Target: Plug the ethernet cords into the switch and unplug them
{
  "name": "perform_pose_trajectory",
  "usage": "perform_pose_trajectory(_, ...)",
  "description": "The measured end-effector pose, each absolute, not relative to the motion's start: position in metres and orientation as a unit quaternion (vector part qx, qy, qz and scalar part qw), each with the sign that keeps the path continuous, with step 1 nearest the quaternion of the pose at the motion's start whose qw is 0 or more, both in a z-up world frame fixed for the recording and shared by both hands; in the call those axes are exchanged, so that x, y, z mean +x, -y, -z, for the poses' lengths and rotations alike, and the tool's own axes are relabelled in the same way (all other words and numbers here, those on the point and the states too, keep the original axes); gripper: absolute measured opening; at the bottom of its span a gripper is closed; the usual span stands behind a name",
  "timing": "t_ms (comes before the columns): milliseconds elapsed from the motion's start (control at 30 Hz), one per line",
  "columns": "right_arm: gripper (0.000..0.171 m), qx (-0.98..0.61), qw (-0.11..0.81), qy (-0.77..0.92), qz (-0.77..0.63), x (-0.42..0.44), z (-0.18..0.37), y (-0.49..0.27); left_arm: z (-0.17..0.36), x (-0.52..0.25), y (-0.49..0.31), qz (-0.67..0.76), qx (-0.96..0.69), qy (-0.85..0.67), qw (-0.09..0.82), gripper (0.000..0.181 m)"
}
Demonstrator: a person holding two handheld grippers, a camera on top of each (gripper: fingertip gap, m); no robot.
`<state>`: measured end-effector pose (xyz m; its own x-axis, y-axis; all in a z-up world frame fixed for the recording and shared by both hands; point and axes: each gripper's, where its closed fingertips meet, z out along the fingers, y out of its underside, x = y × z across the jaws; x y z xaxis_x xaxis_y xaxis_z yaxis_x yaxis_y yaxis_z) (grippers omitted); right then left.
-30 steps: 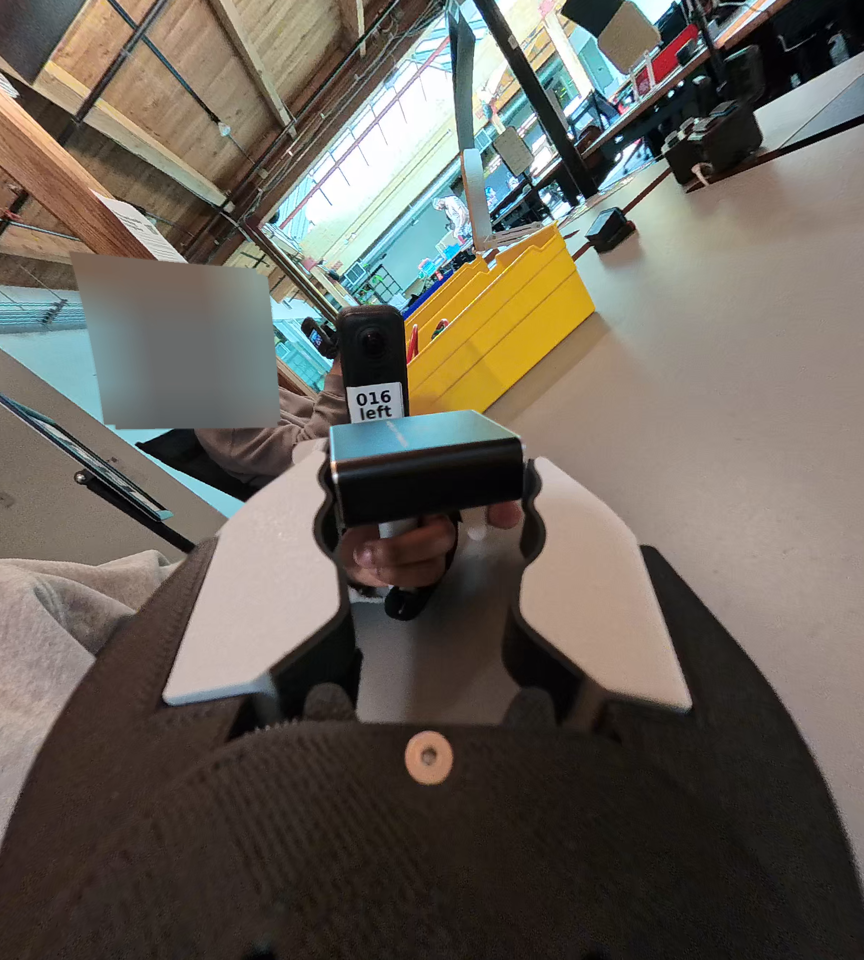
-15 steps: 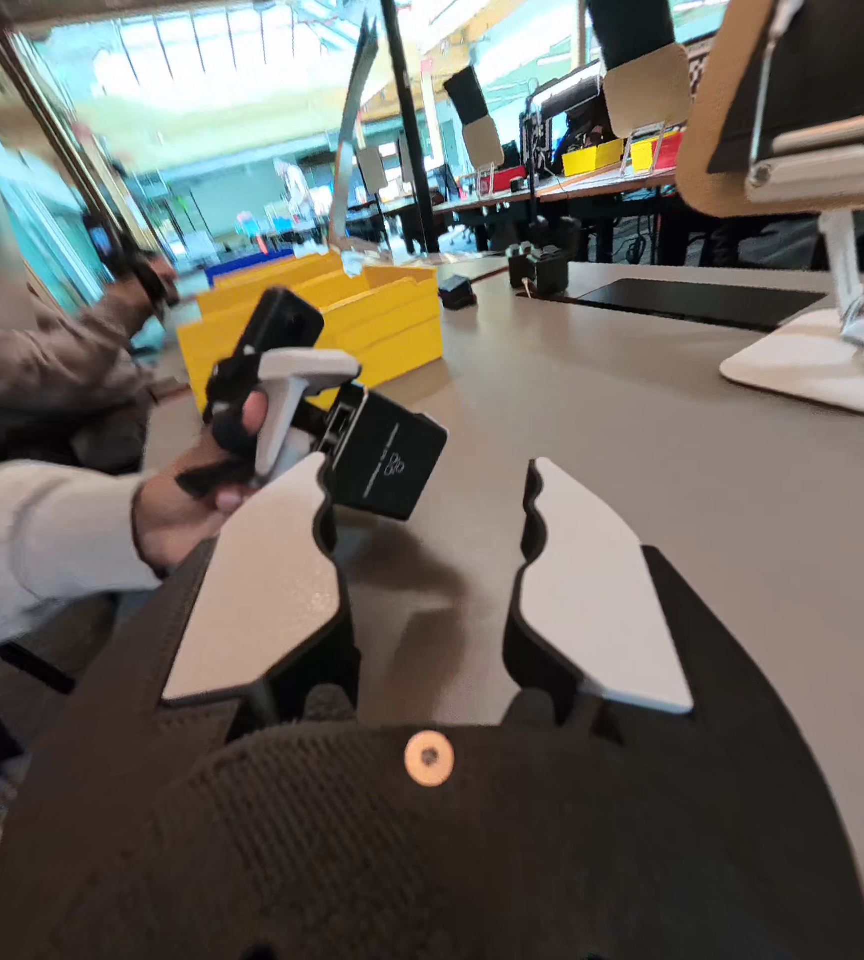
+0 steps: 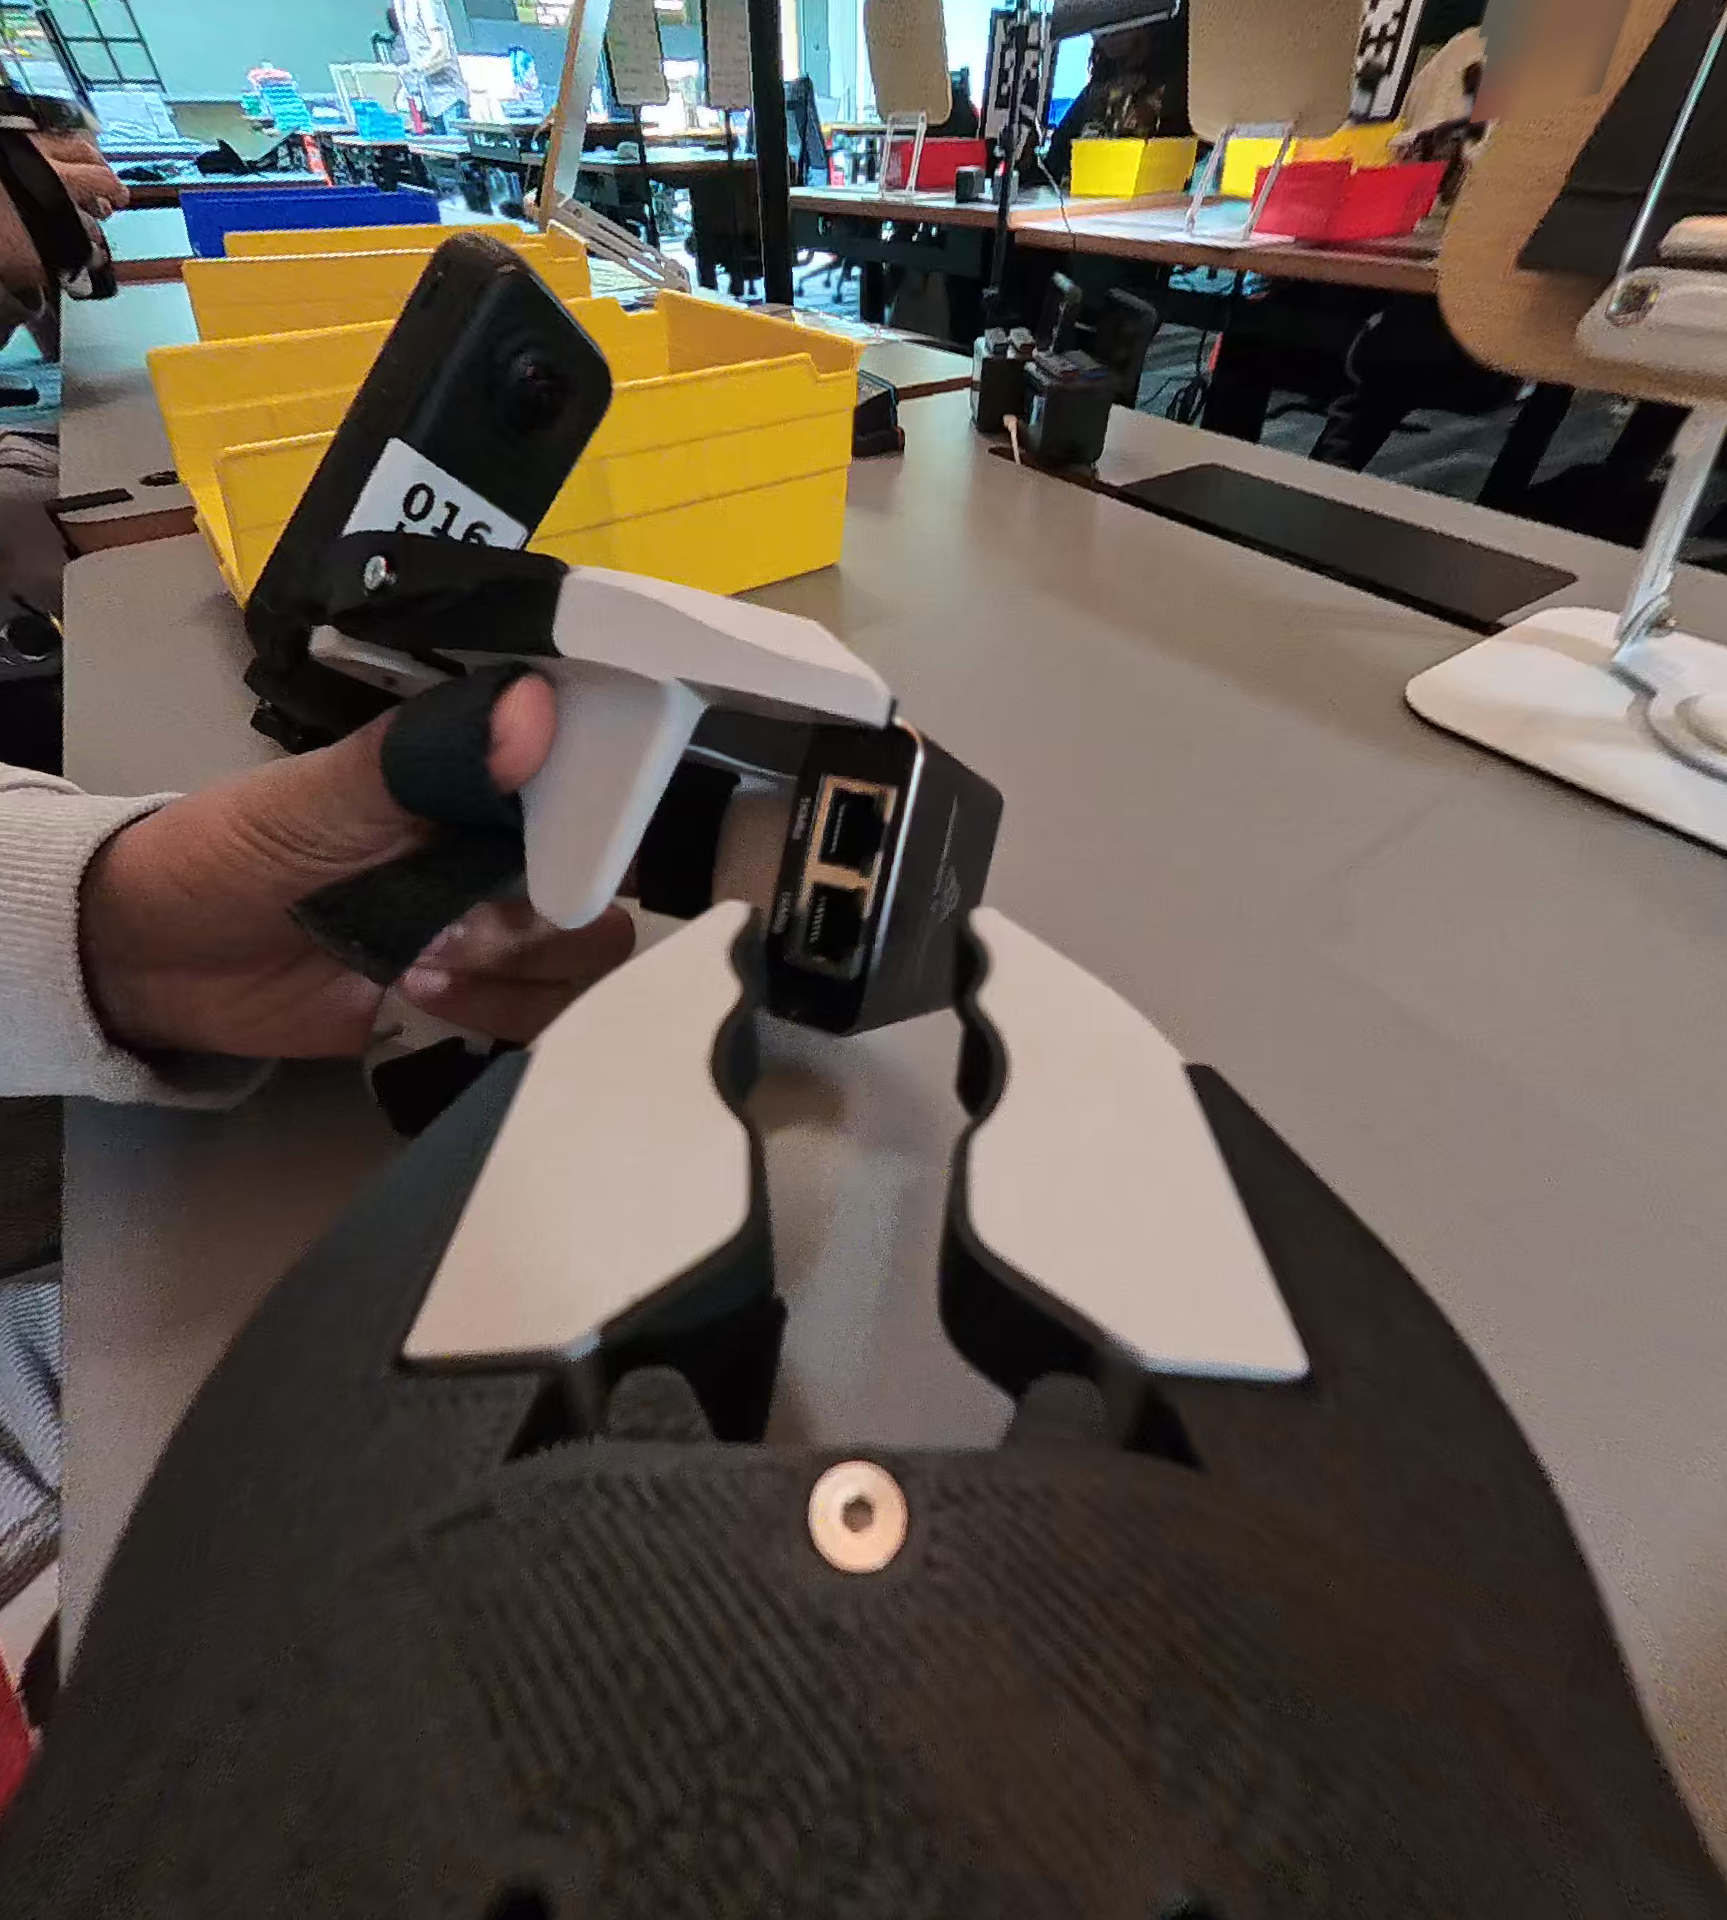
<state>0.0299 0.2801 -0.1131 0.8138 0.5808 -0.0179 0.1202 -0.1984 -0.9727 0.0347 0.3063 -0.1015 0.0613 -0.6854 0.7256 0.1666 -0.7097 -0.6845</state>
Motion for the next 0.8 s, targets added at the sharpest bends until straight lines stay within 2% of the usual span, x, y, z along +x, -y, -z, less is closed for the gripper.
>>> perform_pose_trajectory(33,0.027,-0.752,0.586,0.228,-0.198,0.033,0.113,-0.281,0.102,0.033,-0.308,0.655,-0.653,-0.196,0.327,0.064)
perform_pose_trajectory(200,0.027,-0.755,0.582,0.241,-0.183,0.038,0.117,-0.283,0.103,0.034,-0.307,0.643,-0.656,-0.214,0.334,0.064)
perform_pose_trajectory(500,0.025,-0.712,0.625,0.320,-0.015,0.042,0.112,-0.286,0.102,0.040,-0.294,0.610,-0.650,-0.282,0.353,0.065)
perform_pose_trajectory(800,0.024,-0.697,0.661,0.272,-0.064,0.055,0.092,-0.288,0.092,0.035,-0.295,0.701,-0.615,-0.213,0.291,0.064)
